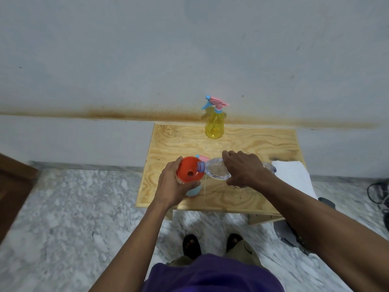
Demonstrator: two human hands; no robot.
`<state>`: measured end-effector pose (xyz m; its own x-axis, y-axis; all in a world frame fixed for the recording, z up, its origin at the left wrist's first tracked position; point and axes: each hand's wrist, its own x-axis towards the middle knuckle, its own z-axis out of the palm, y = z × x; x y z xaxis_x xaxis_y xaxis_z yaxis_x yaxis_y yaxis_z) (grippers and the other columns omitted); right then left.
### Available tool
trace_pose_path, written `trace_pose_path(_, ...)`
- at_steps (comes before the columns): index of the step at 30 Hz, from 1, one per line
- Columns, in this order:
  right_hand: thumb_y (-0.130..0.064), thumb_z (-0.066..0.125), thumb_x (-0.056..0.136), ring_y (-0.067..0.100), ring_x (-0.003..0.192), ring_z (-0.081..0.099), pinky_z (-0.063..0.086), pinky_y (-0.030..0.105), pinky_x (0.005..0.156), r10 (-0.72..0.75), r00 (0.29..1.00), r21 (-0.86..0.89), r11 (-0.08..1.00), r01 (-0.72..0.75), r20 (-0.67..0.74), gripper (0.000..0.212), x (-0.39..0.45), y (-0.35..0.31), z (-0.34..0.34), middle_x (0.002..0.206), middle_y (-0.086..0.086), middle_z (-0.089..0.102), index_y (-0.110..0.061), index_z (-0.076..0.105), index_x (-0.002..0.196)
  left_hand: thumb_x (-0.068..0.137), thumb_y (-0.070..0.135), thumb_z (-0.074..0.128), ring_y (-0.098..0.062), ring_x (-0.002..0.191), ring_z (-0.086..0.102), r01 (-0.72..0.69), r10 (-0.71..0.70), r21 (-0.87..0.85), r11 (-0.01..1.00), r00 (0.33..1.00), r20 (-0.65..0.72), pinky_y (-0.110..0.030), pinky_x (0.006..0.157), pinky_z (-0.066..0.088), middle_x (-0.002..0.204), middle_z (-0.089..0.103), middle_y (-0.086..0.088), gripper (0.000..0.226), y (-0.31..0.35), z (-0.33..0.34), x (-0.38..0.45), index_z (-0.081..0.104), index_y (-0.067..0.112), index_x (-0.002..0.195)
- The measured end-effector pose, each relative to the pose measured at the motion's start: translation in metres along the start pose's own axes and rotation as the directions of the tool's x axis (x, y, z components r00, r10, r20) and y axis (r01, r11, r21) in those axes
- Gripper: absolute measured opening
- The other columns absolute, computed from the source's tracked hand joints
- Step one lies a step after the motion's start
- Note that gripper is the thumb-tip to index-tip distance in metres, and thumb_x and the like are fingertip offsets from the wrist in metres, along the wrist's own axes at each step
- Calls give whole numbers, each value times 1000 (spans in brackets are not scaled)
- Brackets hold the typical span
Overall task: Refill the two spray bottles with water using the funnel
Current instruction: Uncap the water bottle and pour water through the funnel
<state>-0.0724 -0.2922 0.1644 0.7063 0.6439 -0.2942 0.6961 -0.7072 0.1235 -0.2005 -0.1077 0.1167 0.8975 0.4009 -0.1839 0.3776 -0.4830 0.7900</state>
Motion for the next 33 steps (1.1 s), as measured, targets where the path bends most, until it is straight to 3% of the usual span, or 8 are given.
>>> trace_pose_path(9, -35, 77, 73, 23, 90, 57, 37, 34, 63, 1, 1000, -9, 1000, -1, 9, 55, -1, 0, 1, 105, 1, 58, -15, 41, 110, 69, 36, 91, -16, 122, 48, -10, 10, -6, 1000, 1000, -9, -26, 95, 35, 126, 49, 9, 92, 1, 1, 0, 44, 22, 147)
trace_pose_path(15, -34, 77, 74, 24, 91, 57, 37, 34, 64, 10, 1000, -17, 1000, -10, 20, 55, -2, 1, 0, 105, 0, 58, -15, 41, 111, 68, 40, 90, -19, 129, 47, 10, -10, 7, 1000, 1000, -4, -29, 102, 37, 142, 50, 1, 99, -1, 2, 0, 38, 21, 151)
trace_pose_path(25, -33, 79, 74, 23, 91, 57, 37, 34, 64, 18, 999, -38, 999, -16, 29, 56, -2, -1, -5, 106, 2, 58, -14, 42, 112, 68, 40, 90, -19, 128, 47, -6, 6, 13, 1000, 1000, -4, -31, 102, 40, 140, 50, 0, 98, 0, 2, 0, 39, 21, 150)
trace_pose_path(33, -33, 79, 73, 21, 80, 46, 36, 34, 64, 28, 999, -59, 998, -26, 40, 56, -2, -1, -8, 104, 1, 59, -13, 43, 111, 69, 40, 90, -19, 129, 46, 5, -5, 10, 1000, 1000, -2, -33, 104, 40, 142, 49, 0, 100, -1, 2, 0, 37, 21, 152)
